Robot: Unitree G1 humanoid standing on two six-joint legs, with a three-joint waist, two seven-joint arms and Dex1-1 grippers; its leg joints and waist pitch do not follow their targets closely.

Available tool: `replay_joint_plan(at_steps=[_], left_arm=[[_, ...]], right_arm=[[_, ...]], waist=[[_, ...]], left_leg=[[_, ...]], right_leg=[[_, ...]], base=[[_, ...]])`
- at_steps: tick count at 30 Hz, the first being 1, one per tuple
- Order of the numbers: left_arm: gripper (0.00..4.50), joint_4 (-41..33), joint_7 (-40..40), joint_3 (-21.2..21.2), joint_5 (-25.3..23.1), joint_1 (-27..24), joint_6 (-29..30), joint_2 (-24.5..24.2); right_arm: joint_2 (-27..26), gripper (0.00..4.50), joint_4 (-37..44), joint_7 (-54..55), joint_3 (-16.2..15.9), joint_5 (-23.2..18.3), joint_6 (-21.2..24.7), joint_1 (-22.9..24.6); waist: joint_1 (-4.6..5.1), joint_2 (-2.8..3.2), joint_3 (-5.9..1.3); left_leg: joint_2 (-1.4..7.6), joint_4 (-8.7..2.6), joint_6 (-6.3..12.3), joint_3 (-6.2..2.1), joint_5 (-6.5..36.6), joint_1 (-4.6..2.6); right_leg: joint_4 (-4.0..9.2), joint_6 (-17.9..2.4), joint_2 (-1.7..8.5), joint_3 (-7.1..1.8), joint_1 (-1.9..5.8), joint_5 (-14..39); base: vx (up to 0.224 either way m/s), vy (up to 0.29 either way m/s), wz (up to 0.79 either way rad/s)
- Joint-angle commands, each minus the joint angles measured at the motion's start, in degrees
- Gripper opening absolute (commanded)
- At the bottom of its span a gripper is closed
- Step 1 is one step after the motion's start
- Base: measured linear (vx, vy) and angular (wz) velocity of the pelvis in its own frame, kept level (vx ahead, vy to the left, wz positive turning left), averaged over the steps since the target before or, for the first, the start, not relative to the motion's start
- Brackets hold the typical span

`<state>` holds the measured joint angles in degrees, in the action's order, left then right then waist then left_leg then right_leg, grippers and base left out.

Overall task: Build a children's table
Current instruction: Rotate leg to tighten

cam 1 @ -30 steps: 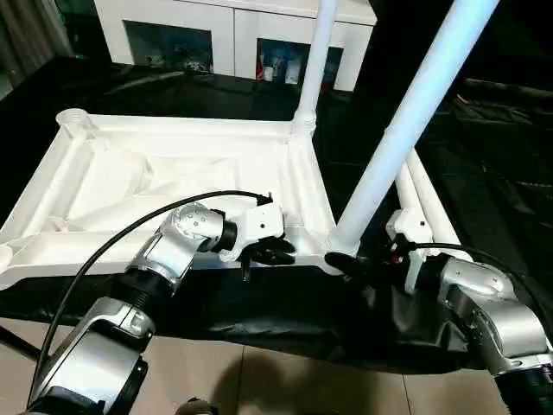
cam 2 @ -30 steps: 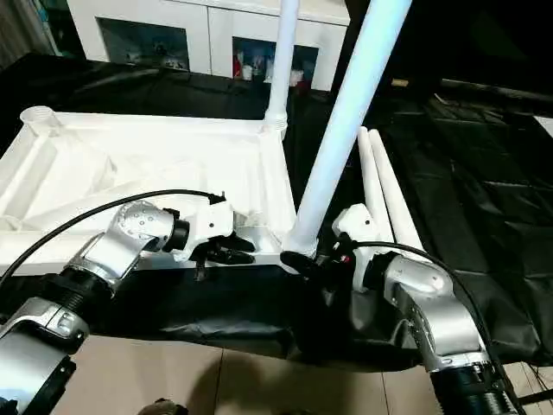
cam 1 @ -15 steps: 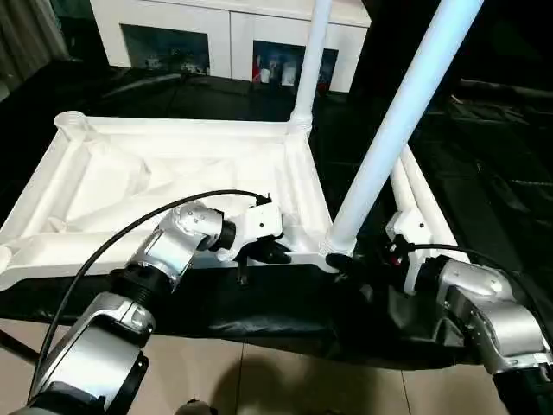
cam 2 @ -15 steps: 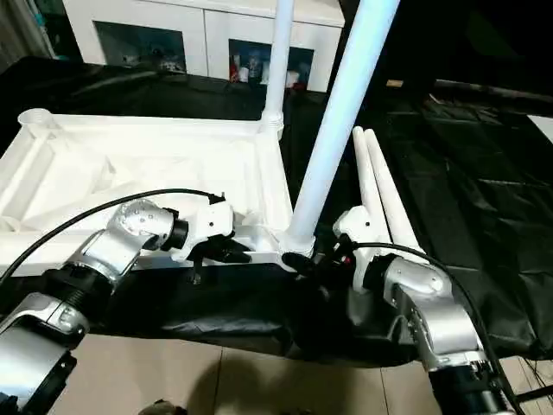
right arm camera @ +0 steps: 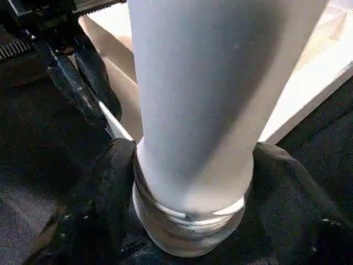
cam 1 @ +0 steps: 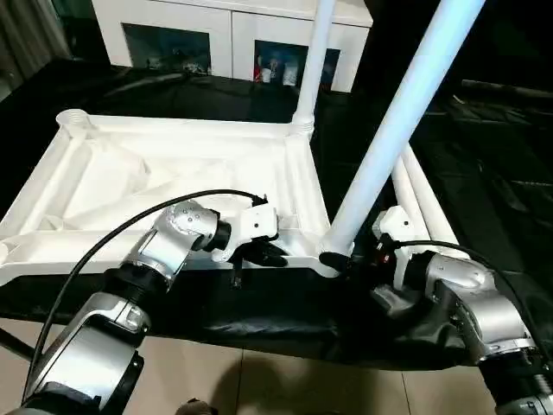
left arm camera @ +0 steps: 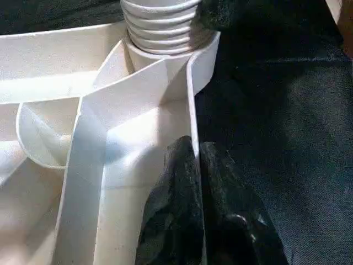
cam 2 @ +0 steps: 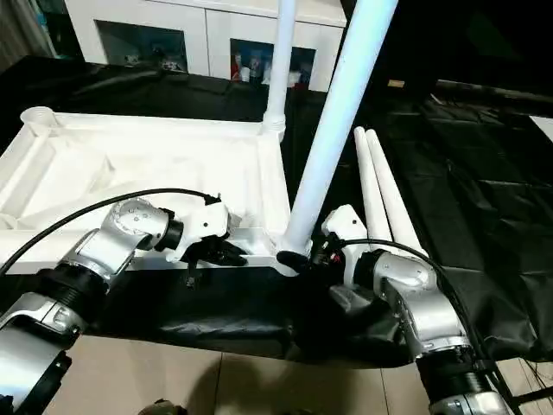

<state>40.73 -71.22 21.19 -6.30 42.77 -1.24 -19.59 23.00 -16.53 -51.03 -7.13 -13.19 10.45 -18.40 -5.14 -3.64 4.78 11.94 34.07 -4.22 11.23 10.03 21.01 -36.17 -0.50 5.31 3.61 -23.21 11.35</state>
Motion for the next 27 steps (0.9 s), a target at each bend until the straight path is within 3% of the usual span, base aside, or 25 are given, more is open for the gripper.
replay_joint_plan(at_steps=[1, 14, 17, 23, 24, 27], left_arm=[[0.0, -0.35, -0.83, 0.8, -0.34, -0.77, -0.6, -0.11], [0.0, 0.07, -0.7, 0.88, -0.36, -0.89, -0.49, 0.06], [0.0, 1.74, 4.78, -0.47, -0.68, -0.4, 2.35, 2.13], [0.0, 5.2, 12.32, -2.08, -0.57, 1.36, 6.2, 7.0], [0.0, 6.16, 14.15, -2.08, -0.98, 1.85, 6.73, 7.97], [0.0, 9.28, 20.41, -2.78, -1.72, 3.61, 7.98, 11.15]], right_arm=[[-0.18, 2.81, -1.27, -0.36, -0.09, 0.69, -0.76, -0.87], [-0.83, 2.7, -3.23, -1.01, -0.26, 0.77, -2.16, 0.18], [-3.41, 2.7, -7.27, 5.82, 2.12, 1.37, -2.11, 0.03], [-9.18, 2.7, -15.37, 17.91, 4.94, 2.07, -0.15, -3.27], [-10.54, 2.7, -17.07, 20.38, 5.4, 2.14, -0.08, -4.42], [-15.24, 2.7, -22.2, 28.14, 7.69, 1.57, -0.32, -8.98]], waist=[[-0.21, -0.34, -4.48], [-0.1, -0.2, -4.49], [-0.04, -0.17, -4.36], [0.47, 0.18, -3.86], [0.82, 0.0, -3.77], [1.16, 0.06, -3.88]], left_leg=[[1.36, -3.61, 3.98, -0.54, 7.49, -0.56], [1.35, -3.63, 3.82, -0.58, 7.62, -0.51], [1.36, -3.71, 3.5, -0.57, 8.54, -0.59], [1.41, -4.52, -0.13, -0.95, 15.71, -1.02], [1.26, -4.7, -1.09, -1.15, 19.12, -1.28], [1.21, -4.83, -1.61, -1.37, 19.49, -1.07]], right_leg=[[3.66, -14.3, 3.08, -2.59, 3.16, 3.13], [3.67, -14.27, 3.01, -2.58, 3.12, 3.1], [3.88, -14.43, 3.09, -2.54, 2.93, 4.25], [5.5, -10.75, 3.2, -2.44, 2.42, 17.74], [6.01, -9.42, 3.13, -2.3, 2.14, 22.14], [6.23, -8.57, 3.26, -2.31, 2.24, 23.55]], base=[[0.0, 0.0, 0.0], [0.0, 0.0, 0.0], [0.0, 0.0, 0.0], [0.0, 0.0, 0.0], [0.0, 0.0, 0.0], [0.0, 0.0, 0.0]])
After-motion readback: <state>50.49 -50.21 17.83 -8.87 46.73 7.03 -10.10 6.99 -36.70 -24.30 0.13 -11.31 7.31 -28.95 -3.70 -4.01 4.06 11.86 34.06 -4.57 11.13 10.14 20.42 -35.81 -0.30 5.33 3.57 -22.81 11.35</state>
